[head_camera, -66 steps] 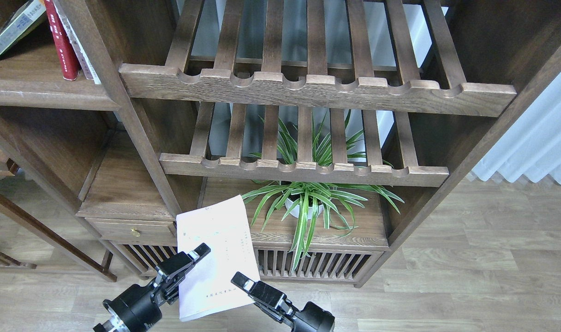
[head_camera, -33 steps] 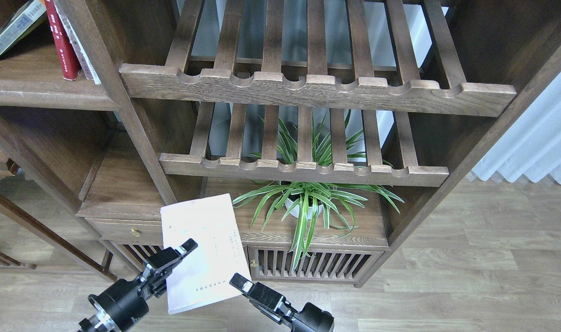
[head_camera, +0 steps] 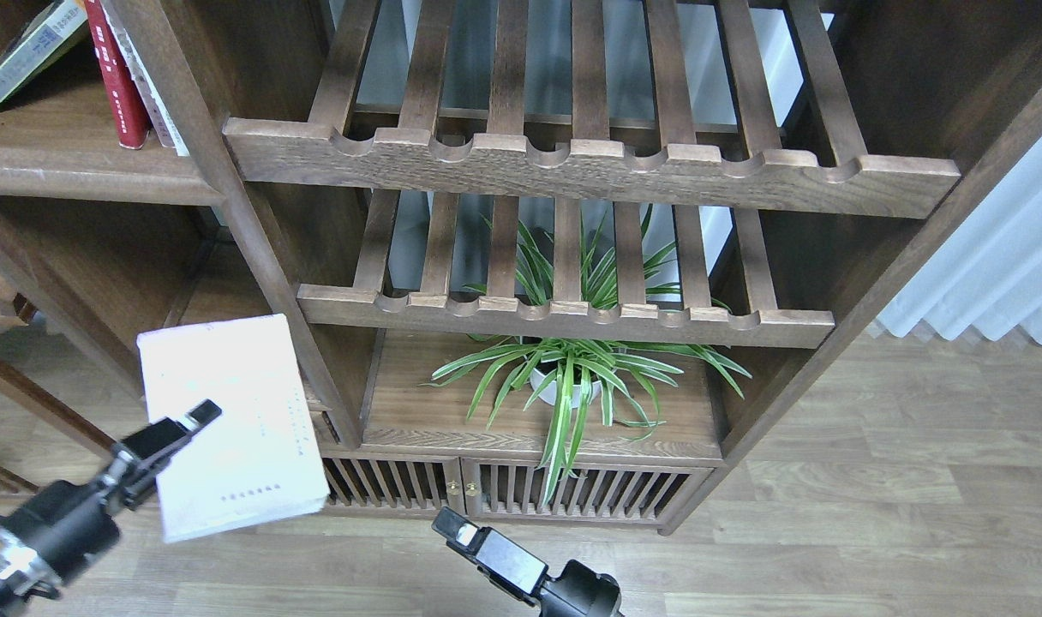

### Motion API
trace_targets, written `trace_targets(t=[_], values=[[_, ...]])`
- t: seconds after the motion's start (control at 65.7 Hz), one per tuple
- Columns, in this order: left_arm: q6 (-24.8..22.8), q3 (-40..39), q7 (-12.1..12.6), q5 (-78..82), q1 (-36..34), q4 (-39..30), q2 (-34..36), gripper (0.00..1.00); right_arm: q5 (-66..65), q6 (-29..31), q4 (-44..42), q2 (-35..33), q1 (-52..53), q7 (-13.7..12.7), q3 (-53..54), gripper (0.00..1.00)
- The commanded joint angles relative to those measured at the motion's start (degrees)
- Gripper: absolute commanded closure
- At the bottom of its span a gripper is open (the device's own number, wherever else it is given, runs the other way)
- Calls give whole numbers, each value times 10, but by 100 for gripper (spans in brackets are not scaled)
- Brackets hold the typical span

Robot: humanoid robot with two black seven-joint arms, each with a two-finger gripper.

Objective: Organize books on shelf
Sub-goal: 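Carry the white book with the left gripper to the tall shelf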

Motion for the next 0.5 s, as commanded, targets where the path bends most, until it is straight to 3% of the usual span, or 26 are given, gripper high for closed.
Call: trace_targets(t=[0.0,0.137,0.487], values=[[0,-61,4,7,18,-25,26,90,0,0,0,0,0,-1,0,1],[0,-134,8,20,18,-27,44,90,0,0,-1,0,0,0,0,1],[0,-302,45,64,-6,-20,106,91,-1,0,-5,0,0,-1,3,1]])
